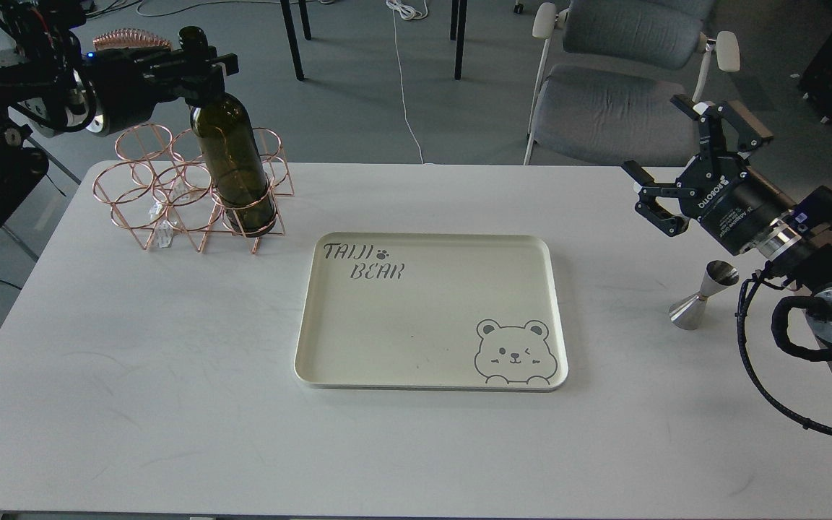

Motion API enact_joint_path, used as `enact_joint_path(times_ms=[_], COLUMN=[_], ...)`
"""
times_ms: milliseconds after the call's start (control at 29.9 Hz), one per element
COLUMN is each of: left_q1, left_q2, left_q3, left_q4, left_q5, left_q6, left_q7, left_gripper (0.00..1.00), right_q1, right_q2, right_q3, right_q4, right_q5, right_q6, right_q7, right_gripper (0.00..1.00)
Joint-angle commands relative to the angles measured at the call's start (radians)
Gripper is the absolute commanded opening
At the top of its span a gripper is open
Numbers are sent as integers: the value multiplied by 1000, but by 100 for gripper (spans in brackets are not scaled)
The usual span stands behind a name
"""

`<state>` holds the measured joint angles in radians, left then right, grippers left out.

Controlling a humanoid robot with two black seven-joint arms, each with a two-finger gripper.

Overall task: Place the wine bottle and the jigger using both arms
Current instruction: 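Lower the bottle into a slot of the copper rack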

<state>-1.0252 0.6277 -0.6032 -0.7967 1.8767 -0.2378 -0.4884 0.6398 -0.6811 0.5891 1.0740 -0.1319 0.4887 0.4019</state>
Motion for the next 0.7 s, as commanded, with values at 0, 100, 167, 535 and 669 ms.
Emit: enact_joint_path(times_ms=[0, 100, 167, 535, 669], left_q1=[2, 2, 2, 1, 1], left_q2=[-5, -19, -20, -22, -22], left_q3=[0, 13, 19, 19, 19], left_q4=[17, 22, 22, 22, 22], left_q5=[-1, -1, -1, -2, -4], left_q6=[5, 6, 9, 11, 12], left_q7=[0, 0, 0, 0, 0], left_gripper=[21, 24, 27, 61, 80], right_q1=[-2, -3, -3, -3, -3], right_q2=[0, 0, -2, -2, -2], right_q3=[0, 0, 0, 0, 0], right_q4=[1, 3, 3, 3, 3], right_q5=[0, 0, 0, 0, 0], right_q6=[0, 0, 0, 0, 0], right_q7=[0, 0, 0, 0, 0], right_gripper=[99, 99, 99, 99, 99])
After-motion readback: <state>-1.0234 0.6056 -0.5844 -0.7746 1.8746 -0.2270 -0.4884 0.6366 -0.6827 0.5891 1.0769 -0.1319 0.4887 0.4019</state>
